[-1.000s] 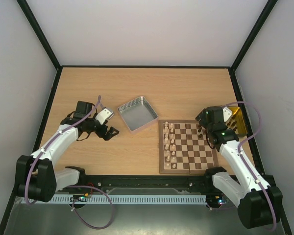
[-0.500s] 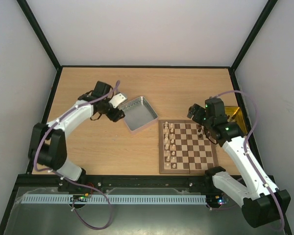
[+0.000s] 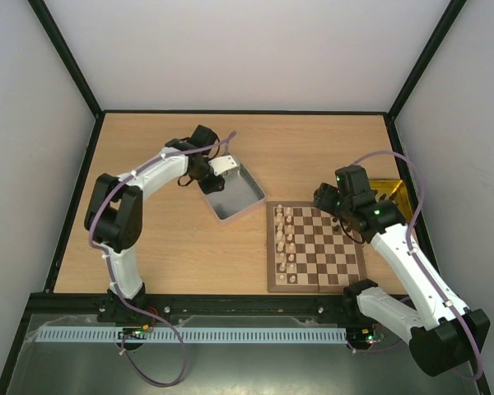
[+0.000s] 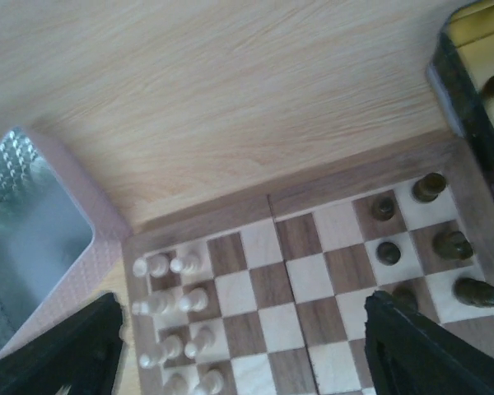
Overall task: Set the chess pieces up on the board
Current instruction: Move the storage box to the center of the board.
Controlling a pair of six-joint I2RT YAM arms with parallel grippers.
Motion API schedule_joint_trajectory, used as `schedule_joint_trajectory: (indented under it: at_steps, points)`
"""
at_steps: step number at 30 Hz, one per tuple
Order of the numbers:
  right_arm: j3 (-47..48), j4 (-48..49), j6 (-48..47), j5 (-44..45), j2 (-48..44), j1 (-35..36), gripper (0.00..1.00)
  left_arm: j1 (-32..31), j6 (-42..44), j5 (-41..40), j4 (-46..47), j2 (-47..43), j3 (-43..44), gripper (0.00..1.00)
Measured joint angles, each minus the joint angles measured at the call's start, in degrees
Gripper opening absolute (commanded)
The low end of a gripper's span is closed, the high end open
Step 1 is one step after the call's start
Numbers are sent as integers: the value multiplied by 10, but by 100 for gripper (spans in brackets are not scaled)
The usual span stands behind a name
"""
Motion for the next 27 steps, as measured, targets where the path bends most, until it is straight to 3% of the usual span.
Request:
schedule_joint_trajectory:
  at_steps: [2,8,12,16,18,20,22,27]
  points:
    - [4,-4,18,23,2,0,100,-7,6,0,-5,21,13,24]
    - [27,-5,54,92,45,-10,99,-2,18,-20,-7,64,-2,22]
    - [33,3,57,96,88,-68,100,18,26,-29,-3,70,-28,22]
    - [33,12,56,93,116,-108,94,56,37,-29,2,69,-45,21]
    - [33,12,55,84,124,-108,88,75,44,-28,11,66,-52,21]
    - [33,12,55,79,123,-108,71,95,54,-28,19,57,-64,21]
    - [32,8,58,80,114,-108,63,116,63,-28,20,46,-79,21]
    - [19,-14,108,101,26,-108,37,174,89,-28,18,20,-113,21]
